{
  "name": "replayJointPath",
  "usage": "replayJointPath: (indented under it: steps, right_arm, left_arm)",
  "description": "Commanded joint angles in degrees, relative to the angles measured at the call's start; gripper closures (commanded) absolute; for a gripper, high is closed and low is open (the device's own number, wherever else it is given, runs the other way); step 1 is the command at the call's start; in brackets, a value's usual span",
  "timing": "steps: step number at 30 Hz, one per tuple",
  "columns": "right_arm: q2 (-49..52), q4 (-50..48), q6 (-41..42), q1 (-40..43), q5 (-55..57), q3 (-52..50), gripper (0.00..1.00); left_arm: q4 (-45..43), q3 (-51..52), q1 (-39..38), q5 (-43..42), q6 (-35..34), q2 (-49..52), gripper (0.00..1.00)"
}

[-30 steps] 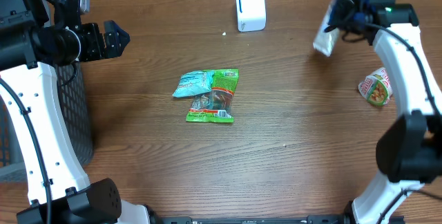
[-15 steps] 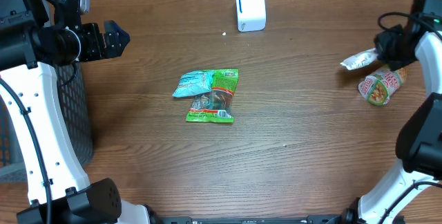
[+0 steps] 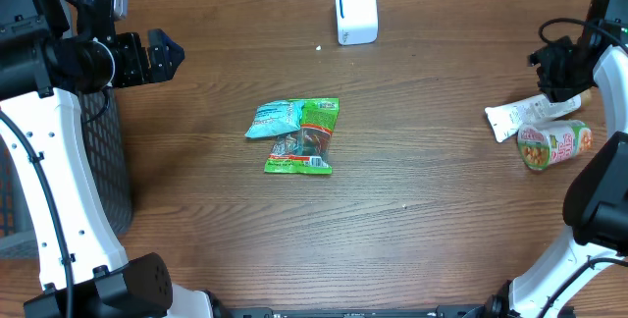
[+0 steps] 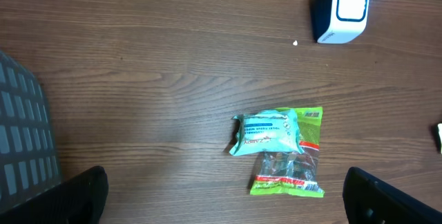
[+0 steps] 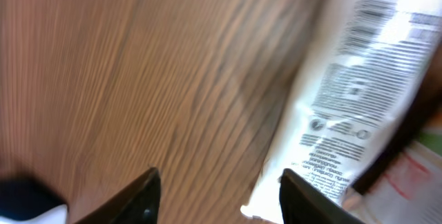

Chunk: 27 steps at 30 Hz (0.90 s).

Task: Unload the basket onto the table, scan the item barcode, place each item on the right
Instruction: 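Move the white tube to the right edge beside the cup noodle and release, then move the right gripper to the green snack bag and grasp it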

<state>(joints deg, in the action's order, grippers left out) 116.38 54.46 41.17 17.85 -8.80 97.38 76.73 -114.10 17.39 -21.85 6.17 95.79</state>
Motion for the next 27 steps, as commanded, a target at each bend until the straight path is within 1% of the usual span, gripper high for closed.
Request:
replayJointPath:
  steps: [1, 3, 7, 13, 15, 18, 23, 27]
  right_arm:
    - [-1.57, 1.20, -11.04, -0.59, -9.57, 4.57, 0.36]
    - [-1.84, 3.17, -11.80, -1.42, -12.66, 6.56, 0.35]
    - [-1.90, 4.90, -16.48, -5.90, -17.18, 8.57, 0.32]
    - [-1.14, 6.23, -20.06, -18.10, -18.29, 8.33, 0.22]
    - [-0.33, 5.81, -18.95, -23.98, -18.27, 8.33, 0.21]
    - [2.01, 3.98, -15.61, -29.88, -18.32, 8.33, 0.21]
    - [6.78, 3.93, -15.43, -36.70, -18.38, 8.28, 0.20]
    - [9.27, 3.74, -15.69, -40.11, -18.27, 7.06, 0.19]
  left_arm:
    - [-0.09, -0.59, 0.31, 0.20, -0.17, -0.22, 0.00]
    - [-0.09, -0.59, 0.31, 0.20, -0.17, -0.22, 0.00]
    - [-0.09, -0.59, 0.31, 0.17, -0.17, -0.22, 0.00]
    - [-0.09, -0.59, 0.31, 0.20, -0.17, -0.22, 0.00]
    - [-0.09, -0.59, 0.31, 0.20, -0.17, -0.22, 0.00]
    - [-0.09, -0.59, 0.31, 0.20, -0.17, -0.22, 0.00]
    - [-0.09, -0.59, 0.31, 0.20, -0.17, -0.22, 0.00]
    - [-0.09, -0.59, 0.31, 0.20, -0.17, -0.22, 0.00]
